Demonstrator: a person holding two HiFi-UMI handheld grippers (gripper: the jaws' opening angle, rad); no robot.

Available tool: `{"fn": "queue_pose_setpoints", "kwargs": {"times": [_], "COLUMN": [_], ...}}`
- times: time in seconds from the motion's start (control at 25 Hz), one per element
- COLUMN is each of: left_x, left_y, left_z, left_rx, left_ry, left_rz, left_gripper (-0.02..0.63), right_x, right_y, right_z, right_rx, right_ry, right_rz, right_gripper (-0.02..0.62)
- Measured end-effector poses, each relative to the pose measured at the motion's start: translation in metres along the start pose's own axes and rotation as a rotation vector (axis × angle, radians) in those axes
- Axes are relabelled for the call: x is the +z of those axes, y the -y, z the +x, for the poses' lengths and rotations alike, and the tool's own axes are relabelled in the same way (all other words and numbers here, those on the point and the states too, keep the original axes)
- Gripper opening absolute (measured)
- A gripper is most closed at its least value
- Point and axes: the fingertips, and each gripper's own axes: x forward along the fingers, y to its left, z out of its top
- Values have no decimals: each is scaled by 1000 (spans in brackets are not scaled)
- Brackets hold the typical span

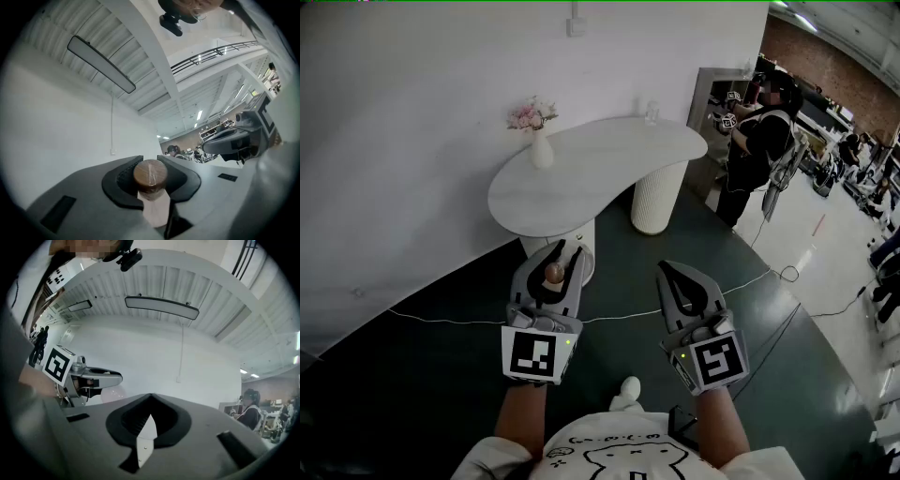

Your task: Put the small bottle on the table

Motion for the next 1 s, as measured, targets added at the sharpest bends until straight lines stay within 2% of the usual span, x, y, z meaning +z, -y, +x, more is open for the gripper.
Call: {"fn": "queue_pose_setpoints", "kwargs": {"times": [0.28,0.56,1.0], "left_x": [5,-2,-15], "left_y": [6,7,5], "left_z": [2,39,111], "left_rx": [-10,21,114], "left_ry": [15,11,9], "left_rz": [21,24,49], "left_gripper": [94,94,95], "right_x": [2,-10,-27], "right_y": [4,44,105], "right_z": [-7,10,65], "right_rx": [-4,-4,98], "right_ry": [20,34,60], "right_rz": [4,30,24], "right_gripper": [-8,-8,-6]}}
